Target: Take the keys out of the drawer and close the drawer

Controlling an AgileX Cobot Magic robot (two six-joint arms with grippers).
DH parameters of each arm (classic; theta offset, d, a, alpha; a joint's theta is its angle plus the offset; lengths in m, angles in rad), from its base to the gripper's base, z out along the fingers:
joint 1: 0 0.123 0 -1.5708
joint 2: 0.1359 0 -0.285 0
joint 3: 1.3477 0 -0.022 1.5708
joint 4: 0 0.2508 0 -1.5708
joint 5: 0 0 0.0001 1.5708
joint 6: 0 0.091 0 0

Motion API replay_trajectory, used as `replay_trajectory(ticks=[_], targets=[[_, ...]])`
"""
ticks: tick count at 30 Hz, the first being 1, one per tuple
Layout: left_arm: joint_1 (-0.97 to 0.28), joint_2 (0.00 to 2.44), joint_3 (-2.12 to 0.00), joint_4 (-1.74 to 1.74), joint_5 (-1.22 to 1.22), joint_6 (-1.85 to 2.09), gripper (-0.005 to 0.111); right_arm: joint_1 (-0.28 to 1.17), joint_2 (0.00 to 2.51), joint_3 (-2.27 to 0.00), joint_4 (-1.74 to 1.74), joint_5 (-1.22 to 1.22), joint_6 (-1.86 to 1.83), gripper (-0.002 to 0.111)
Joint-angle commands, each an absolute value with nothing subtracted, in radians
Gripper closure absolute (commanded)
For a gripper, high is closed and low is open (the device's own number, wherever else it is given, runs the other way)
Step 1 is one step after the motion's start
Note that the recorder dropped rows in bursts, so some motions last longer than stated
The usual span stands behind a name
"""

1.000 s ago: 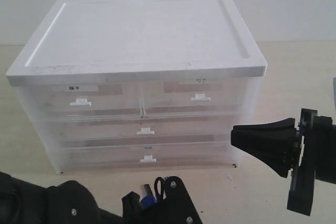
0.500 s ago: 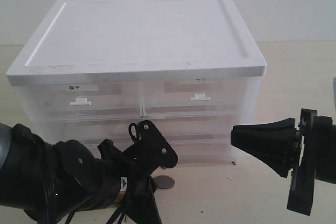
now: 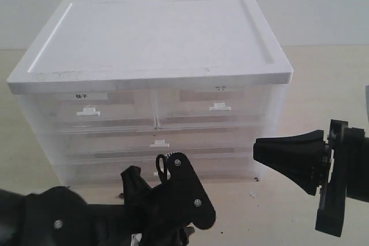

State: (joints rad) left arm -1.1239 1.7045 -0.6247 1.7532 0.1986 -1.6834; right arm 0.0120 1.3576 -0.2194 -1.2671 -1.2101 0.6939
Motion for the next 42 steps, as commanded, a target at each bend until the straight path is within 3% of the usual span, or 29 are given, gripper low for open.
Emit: replay_trajectory(ticks=[1,10,15,22,29,42], targets=[[-1.230,1.523,-0.565,1.744,0.322,-1.729,0.102,0.009,1.348,-0.220,-1.221,-1.221,0.692,0.108],[-1.278,1.112,-0.407,1.744,0.388,-1.760,0.102,0.009,1.218,-0.220,-1.074,-1.199,0.673,0.108],[-1.278,0.884,-0.321,1.744,0.488,-1.795,0.102,0.009,0.931,-0.220,-0.996,-1.002,0.750,0.108],[-1.278,0.603,-0.263,1.744,0.537,-1.791,0.102,0.009,0.415,-0.220,-0.967,-0.478,0.993,0.108],[-1.278,0.377,-0.231,1.744,0.501,-1.791,0.102,0.009,0.030,-0.220,-1.049,-0.344,1.158,0.108],[-1.278,0.063,-0.203,1.744,0.347,-1.790,0.102,0.012,0.000,-0.218,-1.247,-0.317,1.376,0.108]])
